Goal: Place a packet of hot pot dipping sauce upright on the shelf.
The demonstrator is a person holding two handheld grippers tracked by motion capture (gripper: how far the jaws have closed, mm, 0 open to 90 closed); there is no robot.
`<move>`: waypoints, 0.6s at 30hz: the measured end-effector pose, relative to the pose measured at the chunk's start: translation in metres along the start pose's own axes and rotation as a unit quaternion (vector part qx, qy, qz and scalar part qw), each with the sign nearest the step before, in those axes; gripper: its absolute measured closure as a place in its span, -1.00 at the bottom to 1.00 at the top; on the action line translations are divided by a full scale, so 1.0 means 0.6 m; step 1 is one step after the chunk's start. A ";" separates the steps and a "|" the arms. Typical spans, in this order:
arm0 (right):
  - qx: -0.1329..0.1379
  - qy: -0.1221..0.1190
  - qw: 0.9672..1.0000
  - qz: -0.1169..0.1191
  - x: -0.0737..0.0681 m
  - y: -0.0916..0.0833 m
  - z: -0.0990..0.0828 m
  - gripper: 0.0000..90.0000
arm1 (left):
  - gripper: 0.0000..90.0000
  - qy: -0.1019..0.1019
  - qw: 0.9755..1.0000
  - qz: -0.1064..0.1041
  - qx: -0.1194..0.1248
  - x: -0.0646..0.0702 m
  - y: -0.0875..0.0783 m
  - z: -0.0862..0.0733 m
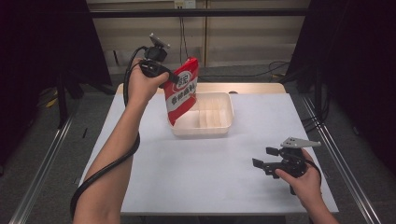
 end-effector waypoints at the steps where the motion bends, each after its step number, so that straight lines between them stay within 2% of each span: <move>1: 0.000 0.000 1.000 0.000 0.000 0.000 0.000 -0.59 | 0.97 0.003 1.000 0.000 0.001 -0.002 0.001 -0.001; 2: 0.001 0.000 1.000 0.000 0.000 0.000 0.000 -0.59 | 0.97 -0.002 1.000 0.004 0.004 0.000 0.004 -0.002; 3: 0.001 0.000 1.000 0.000 0.000 0.000 0.000 -0.59 | 0.96 0.003 1.000 0.001 -0.001 -0.003 0.004 -0.003; 10: 0.000 -0.001 1.000 0.002 0.000 0.001 0.000 -0.59 | 0.96 -0.001 1.000 0.003 0.001 -0.010 0.014 -0.008; 14: 0.000 -0.002 1.000 0.003 0.000 0.000 0.000 -0.59 | 0.96 0.002 1.000 0.008 -0.002 -0.012 0.018 -0.007; 15: 0.000 -0.001 1.000 0.002 0.000 0.000 0.000 -0.59 | 0.96 0.010 1.000 0.014 -0.001 -0.013 0.020 -0.005; 17: 0.000 -0.001 1.000 0.001 0.000 0.000 0.000 -0.59 | 0.96 0.002 1.000 0.013 0.006 -0.010 0.024 -0.004; 18: -0.001 -0.001 1.000 0.001 0.000 0.000 0.000 -0.59 | 0.96 0.008 1.000 0.012 0.002 -0.010 0.024 -0.004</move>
Point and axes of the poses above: each handheld gripper's, and its own axes: y roughly forward along the jaws, z roughly out of its top, x roughly to its right, the point moved 1 cm from there along y, roughly forward along the jaws, and after that the axes turned 15 degrees about x, right-handed, at the moved point
